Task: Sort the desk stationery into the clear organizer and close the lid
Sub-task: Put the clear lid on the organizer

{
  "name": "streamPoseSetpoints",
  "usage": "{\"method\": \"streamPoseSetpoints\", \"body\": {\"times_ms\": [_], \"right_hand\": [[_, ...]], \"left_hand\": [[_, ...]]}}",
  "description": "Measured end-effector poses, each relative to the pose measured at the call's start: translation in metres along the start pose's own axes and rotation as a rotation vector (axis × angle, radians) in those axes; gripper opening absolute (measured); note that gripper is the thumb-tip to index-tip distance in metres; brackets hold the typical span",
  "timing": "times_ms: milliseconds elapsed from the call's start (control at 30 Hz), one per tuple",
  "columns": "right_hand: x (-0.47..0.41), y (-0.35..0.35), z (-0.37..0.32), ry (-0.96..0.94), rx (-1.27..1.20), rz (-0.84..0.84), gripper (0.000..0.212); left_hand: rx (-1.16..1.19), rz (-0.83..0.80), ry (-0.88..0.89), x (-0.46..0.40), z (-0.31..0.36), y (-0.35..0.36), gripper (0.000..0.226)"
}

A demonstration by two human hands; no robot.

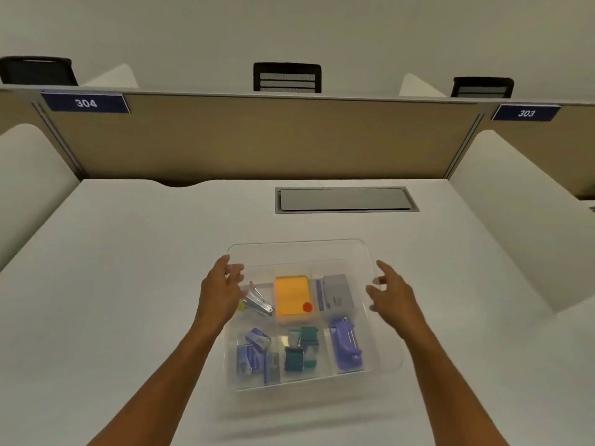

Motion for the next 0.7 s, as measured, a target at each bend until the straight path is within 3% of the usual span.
{"method": "streamPoseSetpoints", "body": {"times_ms": [100, 300, 533, 700], "right_hand": [[0.004, 0.025, 0.008, -0.025, 0.077, 0.019, 0.043], [0.0, 0.04, 0.026, 0.002, 0.354, 0.162, 0.029], [-0.014, 0.051, 0.037, 0.011, 0.316, 0.107, 0.031], [-0.015, 0.057, 0.036, -0.003, 0.322, 0.083, 0.046]], "left_hand": [[-0.239, -0.034, 0.001, 0.0, -0.017, 0.003, 0.051], [-0.293, -0.136, -0.067, 0.009, -0.051, 0.014, 0.053], [-0.28, -0.111, -0.065, -0.002, -0.066, 0.015, 0.055], [-0.242, -0.069, -0.032, -0.011, -0.074, 0.017, 0.052]]}}
Point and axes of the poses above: each hand's wrist, its own x-axis away from the middle knuckle, its own y-axis out of the palm, z = x × y, the point moved 5 cm from there along -x, towards the middle knuckle, and after that the axes turned 9 degrees about y, right-handed, at the moved point
